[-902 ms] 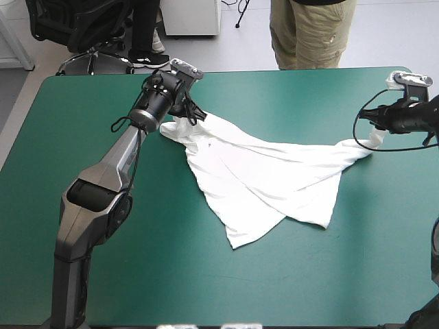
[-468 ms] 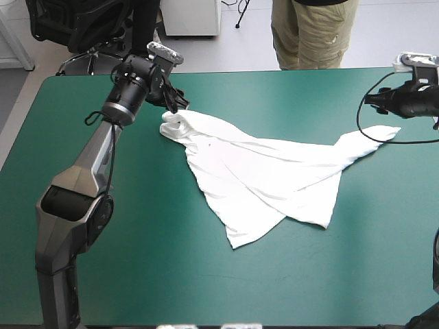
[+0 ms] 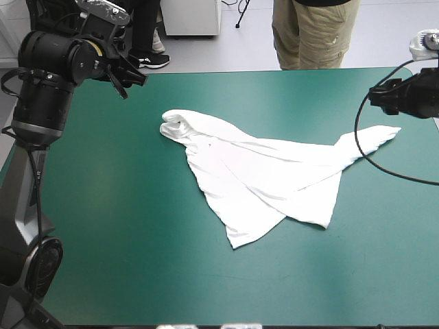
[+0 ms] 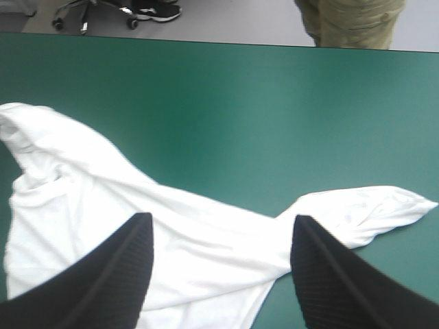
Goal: Fold the cloth
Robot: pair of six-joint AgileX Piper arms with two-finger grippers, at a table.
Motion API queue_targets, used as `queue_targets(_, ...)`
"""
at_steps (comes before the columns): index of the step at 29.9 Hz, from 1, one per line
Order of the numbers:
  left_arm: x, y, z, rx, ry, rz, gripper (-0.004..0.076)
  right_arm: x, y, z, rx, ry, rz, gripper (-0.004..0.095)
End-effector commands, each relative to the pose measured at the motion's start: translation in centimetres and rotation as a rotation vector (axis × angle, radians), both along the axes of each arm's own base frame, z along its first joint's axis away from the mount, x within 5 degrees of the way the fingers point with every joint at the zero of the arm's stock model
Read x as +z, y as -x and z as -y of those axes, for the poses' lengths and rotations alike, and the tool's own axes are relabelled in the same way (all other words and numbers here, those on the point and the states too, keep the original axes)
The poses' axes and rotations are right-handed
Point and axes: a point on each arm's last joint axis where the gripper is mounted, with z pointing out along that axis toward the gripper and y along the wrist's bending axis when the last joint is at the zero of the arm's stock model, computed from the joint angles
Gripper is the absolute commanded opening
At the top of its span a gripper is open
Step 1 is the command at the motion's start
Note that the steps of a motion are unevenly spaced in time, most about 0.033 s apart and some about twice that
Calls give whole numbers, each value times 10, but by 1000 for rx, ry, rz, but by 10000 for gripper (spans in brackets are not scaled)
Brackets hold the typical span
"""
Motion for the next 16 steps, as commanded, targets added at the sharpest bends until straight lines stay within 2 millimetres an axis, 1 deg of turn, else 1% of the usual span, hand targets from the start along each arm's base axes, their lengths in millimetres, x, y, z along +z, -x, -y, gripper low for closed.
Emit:
queue_targets(1, -11, 2, -10, 9, 51, -86, 522, 25, 31, -15, 65, -61, 75, 563)
queue_targets(4, -48, -23, -17, 0, 91, -176, 510, 29, 39, -20, 95, -80, 84, 563)
queue_targets(5, -63, -35, -23, 10, 127, -194, 510, 30, 41, -21, 99, -81, 89, 563)
queue_targets(9, -107, -67, -38, 10, 273, -280, 510, 30, 41, -27, 125, -86, 89, 553)
queue_targets(13, -146, -93, -37, -23, 288, -351, 510, 27, 36, -34, 163, -83, 74, 511)
queue_targets(16, -168, -107, -35, -25, 285, -376, 510, 24, 31, -36, 178, -88, 62, 509)
